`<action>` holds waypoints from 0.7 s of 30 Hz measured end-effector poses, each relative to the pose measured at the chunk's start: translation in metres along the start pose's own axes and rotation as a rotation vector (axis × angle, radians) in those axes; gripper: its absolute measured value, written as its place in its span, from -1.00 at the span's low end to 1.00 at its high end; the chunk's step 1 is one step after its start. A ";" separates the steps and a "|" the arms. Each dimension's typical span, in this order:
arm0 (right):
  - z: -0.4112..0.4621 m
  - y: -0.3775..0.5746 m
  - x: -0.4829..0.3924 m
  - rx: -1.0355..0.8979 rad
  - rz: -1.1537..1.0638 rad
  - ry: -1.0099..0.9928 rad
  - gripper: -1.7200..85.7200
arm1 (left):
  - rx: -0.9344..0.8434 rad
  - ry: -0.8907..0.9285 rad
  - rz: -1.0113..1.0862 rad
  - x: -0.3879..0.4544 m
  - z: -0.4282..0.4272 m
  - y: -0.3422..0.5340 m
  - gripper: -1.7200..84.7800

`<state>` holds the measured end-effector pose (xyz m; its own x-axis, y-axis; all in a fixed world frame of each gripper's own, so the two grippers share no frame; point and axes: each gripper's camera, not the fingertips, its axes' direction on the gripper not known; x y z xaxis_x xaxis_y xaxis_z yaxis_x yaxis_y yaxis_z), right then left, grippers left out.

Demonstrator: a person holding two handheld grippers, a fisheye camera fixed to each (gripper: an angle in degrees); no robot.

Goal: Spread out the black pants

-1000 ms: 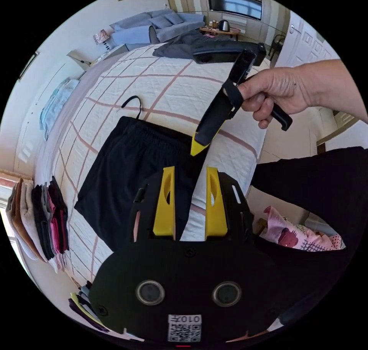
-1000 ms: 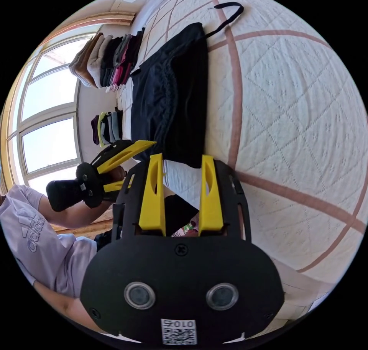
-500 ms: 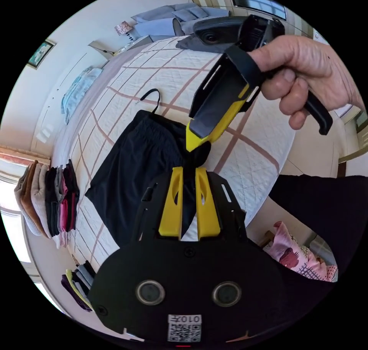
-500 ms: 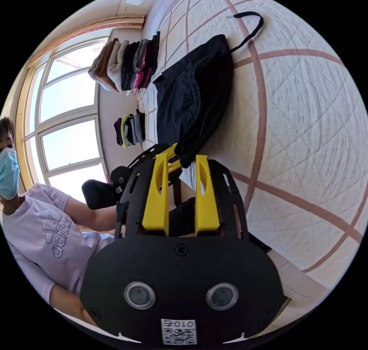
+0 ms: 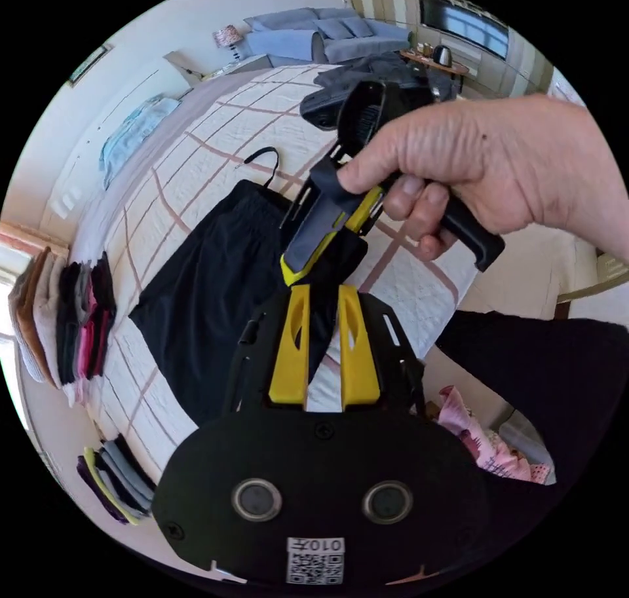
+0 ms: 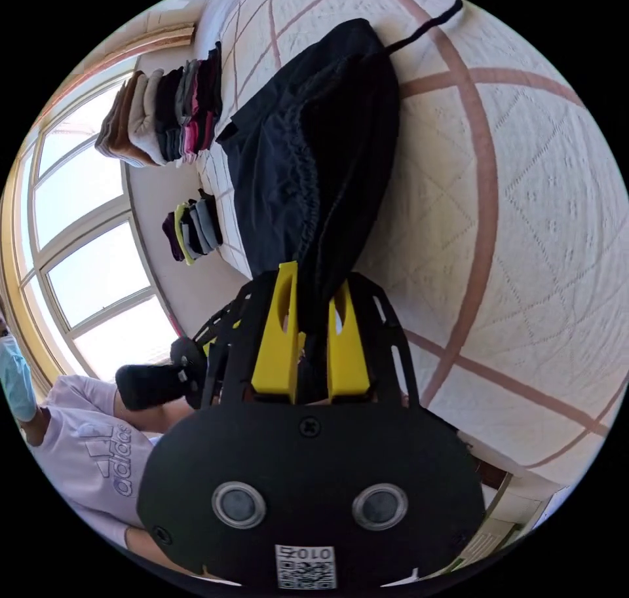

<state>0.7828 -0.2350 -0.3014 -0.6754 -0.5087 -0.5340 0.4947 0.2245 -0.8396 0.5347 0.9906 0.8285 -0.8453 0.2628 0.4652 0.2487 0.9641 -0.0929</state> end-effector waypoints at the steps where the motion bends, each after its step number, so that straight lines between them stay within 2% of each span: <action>1: -0.001 0.003 0.000 0.003 -0.010 0.002 -0.78 | 0.024 0.146 -0.162 -0.033 -0.007 0.024 -0.76; 2: -0.003 0.006 0.003 0.011 -0.010 -0.022 -0.78 | 0.035 0.224 -0.258 -0.052 -0.009 0.040 -0.75; 3: -0.004 0.008 0.005 0.017 -0.008 -0.047 -0.78 | 0.067 0.377 -0.469 -0.090 -0.011 0.080 -0.74; 4: -0.007 0.011 0.010 0.034 0.005 -0.135 -0.78 | 0.117 0.510 -0.709 -0.126 -0.010 0.131 -0.72; 7: -0.015 0.017 0.011 0.118 0.019 -0.393 -0.79 | 0.279 0.769 -1.170 -0.177 0.009 0.257 -0.68; 9: -0.016 0.018 -0.001 0.132 0.002 -0.453 -0.79 | 0.321 0.854 -1.291 -0.183 0.024 0.301 -0.65; 12: -0.015 0.019 -0.020 0.123 -0.004 -0.474 -0.79 | 0.478 1.058 -1.391 -0.181 0.056 0.329 -0.58; 15: -0.020 0.023 -0.028 0.125 -0.003 -0.483 -0.79 | 0.755 1.192 -1.486 -0.183 0.088 0.339 -0.52; 16: -0.022 0.025 -0.027 0.127 0.004 -0.487 -0.79 | 0.847 1.193 -1.515 -0.187 0.097 0.343 -0.51; 21: -0.029 0.034 -0.019 0.129 0.032 -0.519 -0.79 | 0.997 1.132 -1.676 -0.208 0.128 0.374 -0.50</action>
<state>0.7970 -0.1933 -0.3229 -0.3161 -0.8547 -0.4118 0.5958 0.1590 -0.7872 0.7427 1.3009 0.5842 0.6490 -0.3227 0.6889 -0.7220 0.0240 0.6915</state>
